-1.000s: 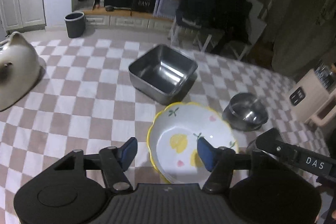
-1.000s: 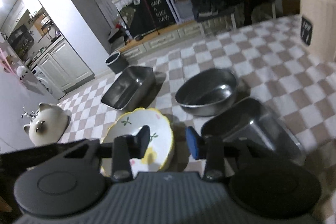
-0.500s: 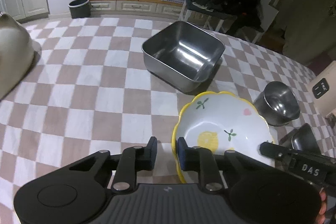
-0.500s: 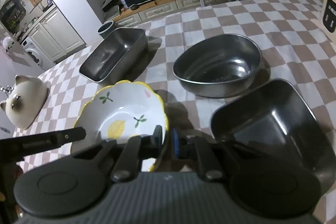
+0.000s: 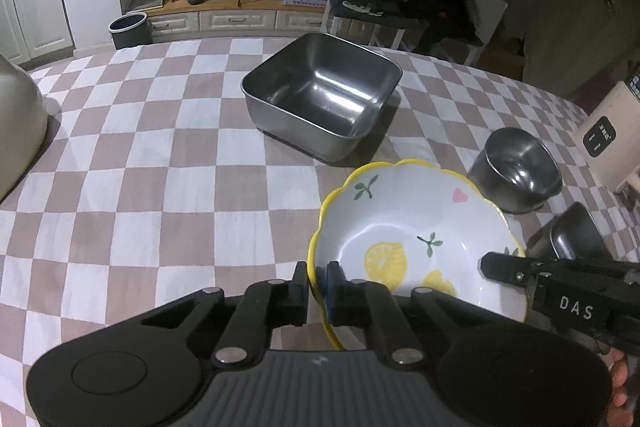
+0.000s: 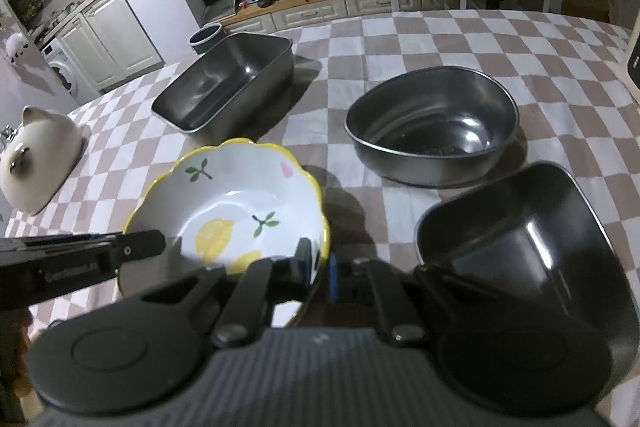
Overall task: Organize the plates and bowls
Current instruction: 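Close both grippers on the rim of the lemon-print bowl, then lift the lemon-print bowl with both grippers and carry it toward the cream bowl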
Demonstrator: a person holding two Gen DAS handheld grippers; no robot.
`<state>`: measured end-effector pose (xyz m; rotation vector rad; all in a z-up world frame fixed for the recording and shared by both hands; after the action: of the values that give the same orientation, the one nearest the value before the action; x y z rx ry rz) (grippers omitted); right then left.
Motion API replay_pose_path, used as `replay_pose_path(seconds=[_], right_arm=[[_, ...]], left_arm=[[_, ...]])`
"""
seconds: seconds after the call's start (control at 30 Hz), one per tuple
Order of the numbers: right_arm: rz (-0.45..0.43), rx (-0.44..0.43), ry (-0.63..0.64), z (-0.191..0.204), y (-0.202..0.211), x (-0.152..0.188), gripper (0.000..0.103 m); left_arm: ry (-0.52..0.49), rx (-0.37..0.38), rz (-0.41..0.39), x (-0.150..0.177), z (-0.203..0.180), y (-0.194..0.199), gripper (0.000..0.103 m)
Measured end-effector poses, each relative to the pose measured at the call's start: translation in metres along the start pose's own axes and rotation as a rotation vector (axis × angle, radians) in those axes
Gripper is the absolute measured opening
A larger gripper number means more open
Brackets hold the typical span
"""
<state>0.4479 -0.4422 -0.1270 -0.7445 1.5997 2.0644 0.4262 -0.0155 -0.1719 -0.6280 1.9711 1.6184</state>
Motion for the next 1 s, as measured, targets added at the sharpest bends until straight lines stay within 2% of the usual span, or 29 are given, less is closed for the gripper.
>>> replay_pose_path(seconds=[0.23,0.57,0.73,1.0], right_arm=[[-0.056,-0.021,-0.007,0.004,0.031,-0.004,0.011],[-0.144,-0.067,-0.04,0.01,0.09,0.002,0.011],[-0.178,-0.087,-0.045,0.02,0.111,0.007,0.011],[-0.208,-0.116,-0.04,0.036,0.142,0.028,0.011]], left_arm=[[0.003,0.017,-0.063,-0.002,-0.003,0.028,0.01],[0.022,0.053,-0.151,0.003,-0.009,0.094,0.01],[0.012,0.037,-0.178,0.013,-0.009,0.121,0.01],[0.072,0.043,-0.23,0.037,0.006,0.164,0.01]])
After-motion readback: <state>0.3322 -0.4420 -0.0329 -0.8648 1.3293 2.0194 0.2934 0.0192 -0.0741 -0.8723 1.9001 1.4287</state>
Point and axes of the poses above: each gripper's, at about its wrist camera, not at the fingertips, and y roughly against the way its jaws point, z to its left, x to its underside, the point moved 4 cm from there along -y, roughly the way its jaws point, and after that the axes turned 8 degrees about -z, right-handed, at the moved point
